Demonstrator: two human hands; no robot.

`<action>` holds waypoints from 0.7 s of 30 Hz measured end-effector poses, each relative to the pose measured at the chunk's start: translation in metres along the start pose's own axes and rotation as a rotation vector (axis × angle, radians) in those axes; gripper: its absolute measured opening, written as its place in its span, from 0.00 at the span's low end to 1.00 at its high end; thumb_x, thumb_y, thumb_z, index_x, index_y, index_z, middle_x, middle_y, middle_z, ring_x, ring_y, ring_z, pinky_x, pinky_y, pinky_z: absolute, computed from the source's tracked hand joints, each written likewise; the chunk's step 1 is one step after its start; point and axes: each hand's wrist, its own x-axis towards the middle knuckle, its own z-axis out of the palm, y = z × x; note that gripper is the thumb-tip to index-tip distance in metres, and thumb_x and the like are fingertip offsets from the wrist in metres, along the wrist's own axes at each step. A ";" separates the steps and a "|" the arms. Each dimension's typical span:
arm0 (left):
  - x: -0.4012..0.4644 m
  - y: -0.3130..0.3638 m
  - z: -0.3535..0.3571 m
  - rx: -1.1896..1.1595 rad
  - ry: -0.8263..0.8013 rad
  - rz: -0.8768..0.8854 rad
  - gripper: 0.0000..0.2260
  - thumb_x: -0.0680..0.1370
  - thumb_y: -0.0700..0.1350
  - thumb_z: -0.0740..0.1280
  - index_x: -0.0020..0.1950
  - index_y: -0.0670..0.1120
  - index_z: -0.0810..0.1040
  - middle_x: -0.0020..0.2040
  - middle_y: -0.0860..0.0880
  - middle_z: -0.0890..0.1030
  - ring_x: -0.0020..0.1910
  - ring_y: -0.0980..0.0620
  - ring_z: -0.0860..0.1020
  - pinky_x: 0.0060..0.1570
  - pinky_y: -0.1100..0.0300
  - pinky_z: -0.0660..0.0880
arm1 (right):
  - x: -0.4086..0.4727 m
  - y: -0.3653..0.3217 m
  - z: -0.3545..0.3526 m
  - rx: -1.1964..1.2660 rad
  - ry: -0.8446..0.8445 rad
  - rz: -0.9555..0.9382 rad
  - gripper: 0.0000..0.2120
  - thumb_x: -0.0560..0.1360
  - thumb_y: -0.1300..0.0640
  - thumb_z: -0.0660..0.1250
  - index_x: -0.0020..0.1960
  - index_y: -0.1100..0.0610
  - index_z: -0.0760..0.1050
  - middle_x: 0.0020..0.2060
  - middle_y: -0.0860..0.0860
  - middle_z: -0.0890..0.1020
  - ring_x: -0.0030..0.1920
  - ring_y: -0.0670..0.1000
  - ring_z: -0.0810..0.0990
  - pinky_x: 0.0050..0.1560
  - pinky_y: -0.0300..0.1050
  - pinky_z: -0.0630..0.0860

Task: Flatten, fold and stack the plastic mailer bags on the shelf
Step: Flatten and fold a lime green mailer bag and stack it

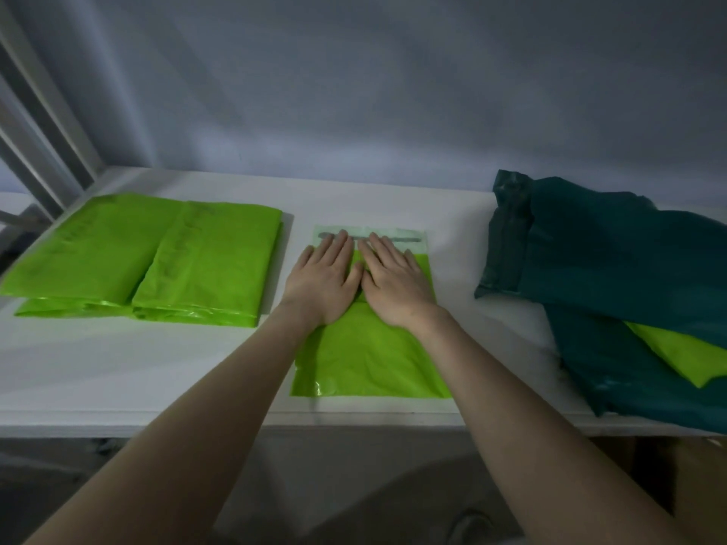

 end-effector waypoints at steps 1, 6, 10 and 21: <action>0.000 0.000 -0.001 0.013 -0.013 -0.019 0.25 0.82 0.53 0.45 0.77 0.47 0.46 0.78 0.51 0.45 0.77 0.53 0.44 0.74 0.53 0.44 | 0.000 0.001 0.001 -0.014 -0.013 0.022 0.25 0.82 0.49 0.45 0.77 0.51 0.45 0.77 0.47 0.45 0.76 0.47 0.42 0.75 0.51 0.41; -0.001 0.001 -0.001 0.000 -0.037 -0.085 0.27 0.81 0.57 0.44 0.77 0.47 0.45 0.78 0.51 0.43 0.76 0.54 0.43 0.74 0.52 0.42 | -0.001 0.007 -0.001 -0.046 -0.044 0.140 0.30 0.80 0.41 0.44 0.77 0.51 0.42 0.77 0.50 0.42 0.76 0.48 0.40 0.74 0.56 0.39; -0.002 0.001 -0.002 -0.008 -0.025 -0.138 0.32 0.79 0.62 0.46 0.77 0.46 0.44 0.78 0.51 0.43 0.76 0.53 0.42 0.74 0.50 0.40 | -0.003 0.016 -0.004 -0.038 -0.017 0.237 0.33 0.79 0.37 0.42 0.77 0.54 0.42 0.77 0.50 0.42 0.76 0.49 0.40 0.73 0.59 0.37; -0.003 -0.001 -0.004 -0.120 0.036 -0.221 0.38 0.77 0.64 0.53 0.77 0.43 0.43 0.77 0.40 0.43 0.76 0.45 0.41 0.73 0.51 0.40 | -0.007 0.027 -0.007 0.085 0.028 0.279 0.33 0.79 0.38 0.45 0.77 0.53 0.38 0.76 0.56 0.41 0.76 0.53 0.39 0.75 0.55 0.38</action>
